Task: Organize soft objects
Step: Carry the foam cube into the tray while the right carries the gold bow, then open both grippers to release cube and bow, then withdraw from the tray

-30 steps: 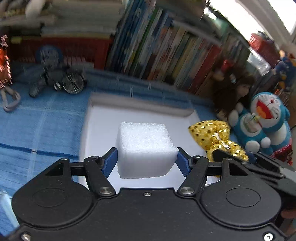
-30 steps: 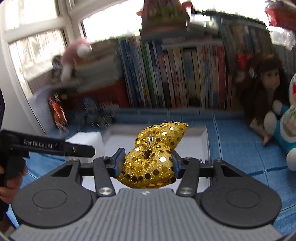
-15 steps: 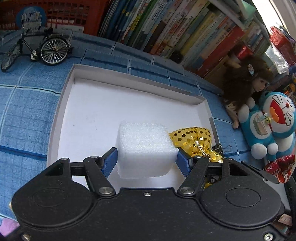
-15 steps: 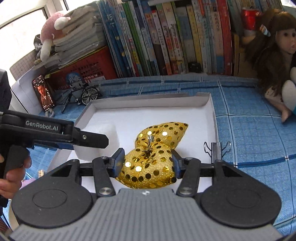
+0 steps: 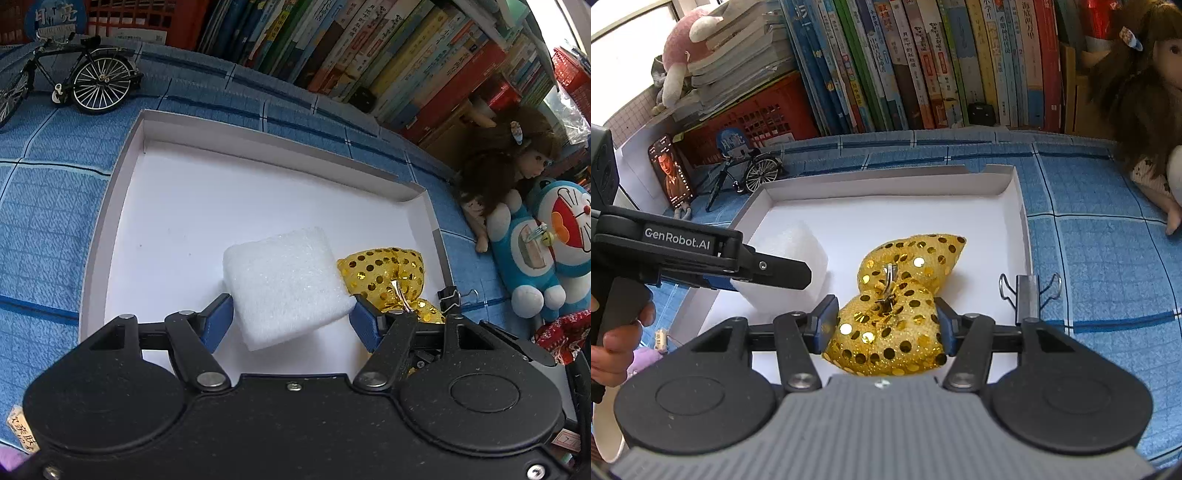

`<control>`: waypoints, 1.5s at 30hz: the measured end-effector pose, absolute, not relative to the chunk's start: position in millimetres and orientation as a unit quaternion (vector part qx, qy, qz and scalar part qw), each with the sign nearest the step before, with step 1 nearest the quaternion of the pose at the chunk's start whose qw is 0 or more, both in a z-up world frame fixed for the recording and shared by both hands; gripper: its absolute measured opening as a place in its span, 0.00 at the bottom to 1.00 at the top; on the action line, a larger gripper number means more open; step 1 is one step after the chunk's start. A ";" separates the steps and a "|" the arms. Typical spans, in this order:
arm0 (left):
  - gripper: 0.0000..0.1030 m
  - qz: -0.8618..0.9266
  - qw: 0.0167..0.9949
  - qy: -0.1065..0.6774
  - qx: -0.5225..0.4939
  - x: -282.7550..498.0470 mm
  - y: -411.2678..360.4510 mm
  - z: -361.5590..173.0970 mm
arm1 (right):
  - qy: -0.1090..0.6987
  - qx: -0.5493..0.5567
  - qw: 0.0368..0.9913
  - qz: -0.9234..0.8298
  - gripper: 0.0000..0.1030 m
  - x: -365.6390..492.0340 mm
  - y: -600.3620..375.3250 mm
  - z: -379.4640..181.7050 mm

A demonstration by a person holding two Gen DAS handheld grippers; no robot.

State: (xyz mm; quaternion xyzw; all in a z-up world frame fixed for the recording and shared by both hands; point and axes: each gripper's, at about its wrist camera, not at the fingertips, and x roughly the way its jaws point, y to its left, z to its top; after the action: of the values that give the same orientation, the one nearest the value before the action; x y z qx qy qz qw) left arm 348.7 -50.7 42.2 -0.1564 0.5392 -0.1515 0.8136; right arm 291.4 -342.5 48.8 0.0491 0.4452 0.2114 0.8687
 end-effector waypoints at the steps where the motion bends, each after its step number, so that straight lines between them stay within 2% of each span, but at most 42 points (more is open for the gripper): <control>1: 0.65 -0.152 0.813 0.540 -0.157 348.8 -50.7 41.6 | 0.445 0.050 0.869 0.212 0.61 291.5 -342.8 48.2; 5: 0.71 -0.155 0.811 0.542 -0.156 347.4 -49.8 42.0 | 0.442 0.063 0.868 0.217 0.77 291.9 -345.3 48.3; 8: 0.75 -0.157 0.817 0.534 -0.153 342.7 -47.9 48.2 | 0.437 0.071 0.870 0.216 0.83 288.6 -347.3 52.3; 16: 0.83 -0.161 0.842 0.497 -0.133 313.0 -40.7 80.8 | 0.403 0.071 0.888 0.211 0.86 265.9 -358.3 77.0; 31: 0.85 -0.199 0.880 0.421 -0.094 218.9 -28.8 132.1 | 0.308 0.051 0.927 0.206 0.91 191.6 -372.9 128.4; 45: 0.85 -0.238 0.894 0.367 -0.091 132.0 -11.1 138.6 | 0.216 0.033 0.961 0.168 0.93 108.9 -382.6 145.6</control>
State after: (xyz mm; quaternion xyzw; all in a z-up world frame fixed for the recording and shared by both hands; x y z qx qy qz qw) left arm 132.0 -11.1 138.6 -0.0915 0.3671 -0.2382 0.8945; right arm 108.9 -382.6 145.6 0.0328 0.2160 0.1683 0.9612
